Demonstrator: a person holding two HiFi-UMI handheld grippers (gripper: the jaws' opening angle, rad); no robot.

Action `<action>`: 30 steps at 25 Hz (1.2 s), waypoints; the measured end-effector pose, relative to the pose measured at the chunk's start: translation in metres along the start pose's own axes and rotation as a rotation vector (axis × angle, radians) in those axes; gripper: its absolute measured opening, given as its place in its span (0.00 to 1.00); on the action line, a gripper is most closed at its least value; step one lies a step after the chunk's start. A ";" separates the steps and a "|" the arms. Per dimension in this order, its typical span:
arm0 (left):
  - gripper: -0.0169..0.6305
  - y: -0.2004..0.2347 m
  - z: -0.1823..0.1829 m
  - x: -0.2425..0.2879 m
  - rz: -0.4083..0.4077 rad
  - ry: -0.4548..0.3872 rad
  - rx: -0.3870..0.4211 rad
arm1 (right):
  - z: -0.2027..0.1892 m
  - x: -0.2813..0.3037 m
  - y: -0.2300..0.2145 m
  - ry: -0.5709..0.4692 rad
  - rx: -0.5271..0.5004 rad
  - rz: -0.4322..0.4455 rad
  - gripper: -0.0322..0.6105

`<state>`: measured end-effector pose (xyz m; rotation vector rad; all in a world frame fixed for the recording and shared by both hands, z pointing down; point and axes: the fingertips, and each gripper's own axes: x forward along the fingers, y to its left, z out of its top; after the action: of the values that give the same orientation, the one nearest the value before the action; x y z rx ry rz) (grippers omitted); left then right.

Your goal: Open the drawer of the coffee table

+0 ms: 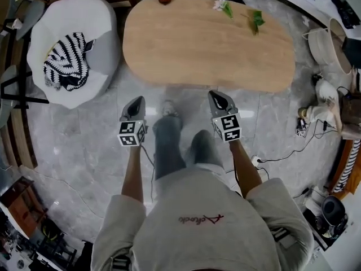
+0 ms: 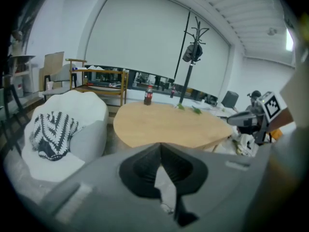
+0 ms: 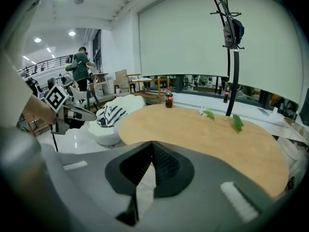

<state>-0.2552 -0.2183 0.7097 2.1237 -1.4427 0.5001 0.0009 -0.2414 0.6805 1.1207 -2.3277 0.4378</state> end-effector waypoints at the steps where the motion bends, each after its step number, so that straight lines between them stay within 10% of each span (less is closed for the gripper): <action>1: 0.02 0.008 -0.012 0.012 0.006 0.000 0.006 | -0.016 0.012 -0.002 0.002 0.001 0.005 0.06; 16: 0.02 0.093 -0.202 0.162 0.036 -0.027 0.071 | -0.251 0.151 -0.037 0.032 -0.028 0.002 0.06; 30: 0.03 0.086 -0.233 0.215 -0.090 -0.201 0.035 | -0.286 0.201 -0.073 -0.188 0.077 0.017 0.06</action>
<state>-0.2596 -0.2619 1.0357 2.3103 -1.4456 0.2868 0.0419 -0.2711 1.0339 1.2266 -2.5026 0.4493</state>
